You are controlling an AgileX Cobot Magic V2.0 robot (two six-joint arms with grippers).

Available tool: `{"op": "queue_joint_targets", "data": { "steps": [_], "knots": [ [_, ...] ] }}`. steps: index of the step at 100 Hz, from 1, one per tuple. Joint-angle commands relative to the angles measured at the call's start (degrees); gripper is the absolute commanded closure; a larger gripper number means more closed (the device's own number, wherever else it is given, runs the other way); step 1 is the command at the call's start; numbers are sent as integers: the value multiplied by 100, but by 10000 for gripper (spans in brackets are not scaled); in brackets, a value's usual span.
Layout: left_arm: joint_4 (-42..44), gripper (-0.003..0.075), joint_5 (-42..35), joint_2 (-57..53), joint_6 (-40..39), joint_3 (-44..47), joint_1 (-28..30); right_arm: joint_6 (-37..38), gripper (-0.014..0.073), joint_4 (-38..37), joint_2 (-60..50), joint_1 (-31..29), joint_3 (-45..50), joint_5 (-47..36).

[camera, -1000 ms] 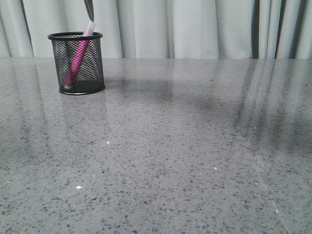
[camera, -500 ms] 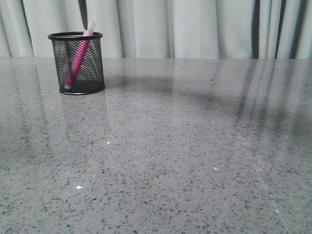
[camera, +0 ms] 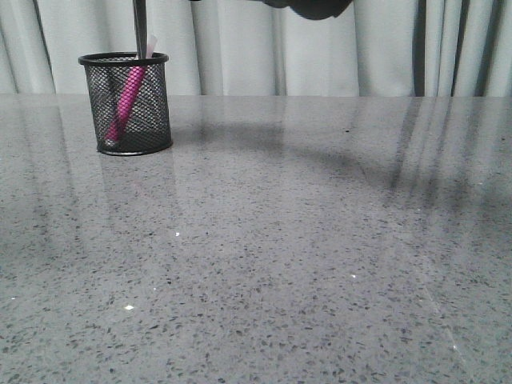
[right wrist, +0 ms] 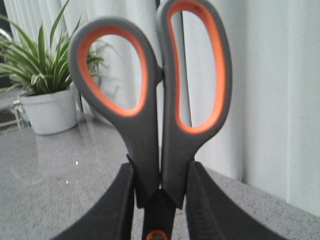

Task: Put pen and scissors into bin
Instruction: 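Lift the scissors with the right gripper and carry toward the cup, then lower the scissors blades-first into the black mesh cup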

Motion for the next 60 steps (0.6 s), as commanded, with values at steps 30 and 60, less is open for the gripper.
{"op": "queue_joint_targets", "data": {
  "steps": [30, 60],
  "knots": [
    [1, 742, -241, -19, -49, -147, -55, -179, 659, 295, -283, -22, -131, -386],
    [24, 742, -241, -19, -49, -147, -55, -248, 660, 295, -283, -22, 380, -843]
  ]
}}
